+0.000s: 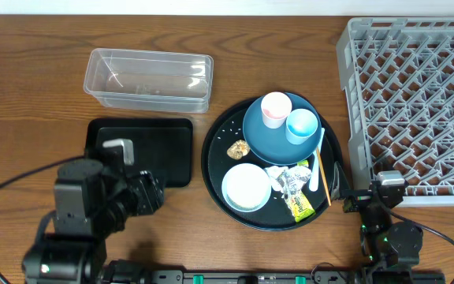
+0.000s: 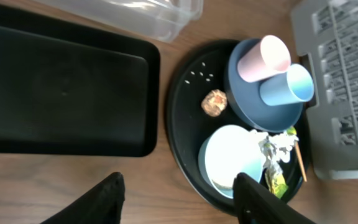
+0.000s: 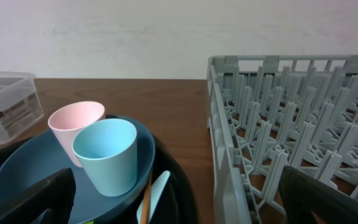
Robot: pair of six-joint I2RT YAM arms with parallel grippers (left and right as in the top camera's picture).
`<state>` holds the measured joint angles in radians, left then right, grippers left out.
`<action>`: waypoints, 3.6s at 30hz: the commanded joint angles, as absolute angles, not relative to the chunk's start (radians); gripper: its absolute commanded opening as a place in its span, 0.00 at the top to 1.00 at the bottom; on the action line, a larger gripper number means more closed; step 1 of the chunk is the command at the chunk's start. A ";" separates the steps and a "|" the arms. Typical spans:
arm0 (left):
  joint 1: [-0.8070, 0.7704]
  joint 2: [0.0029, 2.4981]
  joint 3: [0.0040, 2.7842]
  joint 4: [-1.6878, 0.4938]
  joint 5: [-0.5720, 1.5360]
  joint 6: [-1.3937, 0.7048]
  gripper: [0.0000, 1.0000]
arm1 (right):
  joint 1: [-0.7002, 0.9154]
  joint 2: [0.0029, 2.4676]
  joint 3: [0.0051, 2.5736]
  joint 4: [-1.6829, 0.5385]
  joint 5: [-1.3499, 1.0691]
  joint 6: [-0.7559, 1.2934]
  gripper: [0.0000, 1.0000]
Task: Sort waste into correct bins and load items into the dishwasher rack
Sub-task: 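Move the left gripper over the light-blue rice bowl on the round tray, then lower the left gripper onto the rim of the light-blue bowl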
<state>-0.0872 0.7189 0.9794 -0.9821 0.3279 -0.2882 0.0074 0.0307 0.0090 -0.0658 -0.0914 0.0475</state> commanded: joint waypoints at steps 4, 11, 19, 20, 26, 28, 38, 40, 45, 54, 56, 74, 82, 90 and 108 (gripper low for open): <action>-0.089 0.878 1.137 -1.072 0.271 -0.282 0.46 | 0.000 0.031 0.006 -0.067 -0.082 0.036 0.01; -0.112 0.973 1.139 -1.182 0.160 -0.283 0.47 | 0.000 0.031 0.006 -0.067 -0.082 0.036 0.01; -0.226 0.987 1.127 -1.246 0.057 -0.326 0.47 | 0.000 0.031 0.006 -0.067 -0.082 0.036 0.01; -0.246 0.987 1.127 -1.250 0.043 -0.340 0.47 | 0.000 0.031 0.006 -0.067 -0.082 0.036 0.01; -0.388 0.986 1.098 -1.271 0.011 -0.429 0.51 | 0.000 0.031 0.006 -0.067 -0.082 0.036 0.01; -0.444 0.986 1.082 -1.271 -0.027 -0.469 0.52 | 0.000 0.031 0.006 -0.067 -0.082 0.036 0.01; -0.688 0.988 1.049 -1.125 -0.054 -0.515 0.52 | 0.000 0.031 0.006 -0.067 -0.082 0.036 0.01; -0.719 0.994 1.049 -1.096 -0.054 -0.515 0.52 | 0.000 0.031 0.006 -0.067 -0.082 0.036 0.01; -0.768 1.047 1.049 -1.058 -0.054 -0.516 0.53 | 0.000 0.031 0.006 -0.067 -0.082 0.036 0.01; -0.805 1.223 1.049 -0.927 -0.044 -0.518 0.26 | 0.000 0.031 0.006 -0.067 -0.082 0.036 0.01; -0.805 1.247 1.049 -0.892 -0.023 -0.519 0.26 | 0.000 0.031 0.006 -0.067 -0.082 0.036 0.01; -0.805 1.359 1.049 -0.729 0.024 -0.537 0.49 | 0.000 0.031 0.006 -0.067 -0.082 0.036 0.01; -0.871 1.426 1.049 -0.648 0.067 -0.532 0.50 | 0.000 0.031 0.006 -0.067 -0.082 0.036 0.01; -0.952 1.492 1.049 -0.645 0.003 -0.533 0.53 | 0.000 0.031 0.006 -0.067 -0.082 0.036 0.01; -0.987 1.569 1.049 -0.595 0.015 -0.536 0.66 | 0.000 0.031 0.006 -0.067 -0.082 0.036 0.01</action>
